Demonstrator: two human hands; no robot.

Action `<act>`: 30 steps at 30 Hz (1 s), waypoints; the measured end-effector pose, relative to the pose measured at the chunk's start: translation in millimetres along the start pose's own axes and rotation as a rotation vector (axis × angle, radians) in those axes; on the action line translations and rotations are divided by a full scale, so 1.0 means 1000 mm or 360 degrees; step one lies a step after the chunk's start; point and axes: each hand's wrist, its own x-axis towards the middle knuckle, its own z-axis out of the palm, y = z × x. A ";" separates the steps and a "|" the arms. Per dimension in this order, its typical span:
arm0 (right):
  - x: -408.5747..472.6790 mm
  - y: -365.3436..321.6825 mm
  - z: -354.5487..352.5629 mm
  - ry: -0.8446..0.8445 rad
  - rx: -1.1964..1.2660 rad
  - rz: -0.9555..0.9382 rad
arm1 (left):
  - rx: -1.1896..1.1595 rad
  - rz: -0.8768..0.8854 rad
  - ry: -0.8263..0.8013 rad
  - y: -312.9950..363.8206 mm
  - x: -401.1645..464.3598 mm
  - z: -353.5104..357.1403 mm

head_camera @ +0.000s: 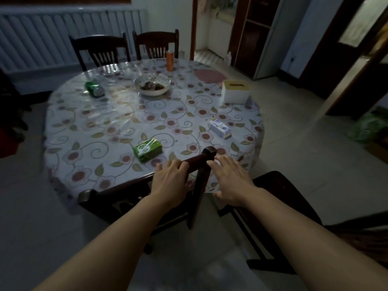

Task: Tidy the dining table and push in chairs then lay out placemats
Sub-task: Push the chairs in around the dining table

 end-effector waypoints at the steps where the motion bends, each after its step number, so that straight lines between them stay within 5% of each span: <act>1: -0.009 0.011 0.000 0.0000 -0.0001 0.0022 | 0.0002 0.0033 -0.0011 0.015 0.002 -0.002; 19: -0.197 0.307 -0.007 0.0025 -0.0070 0.0350 | -0.0278 0.0257 -0.0334 0.362 0.049 0.003; 30: -0.281 0.403 0.004 -0.0046 -0.0014 0.0689 | -0.0266 0.0586 -0.0466 0.485 0.073 0.022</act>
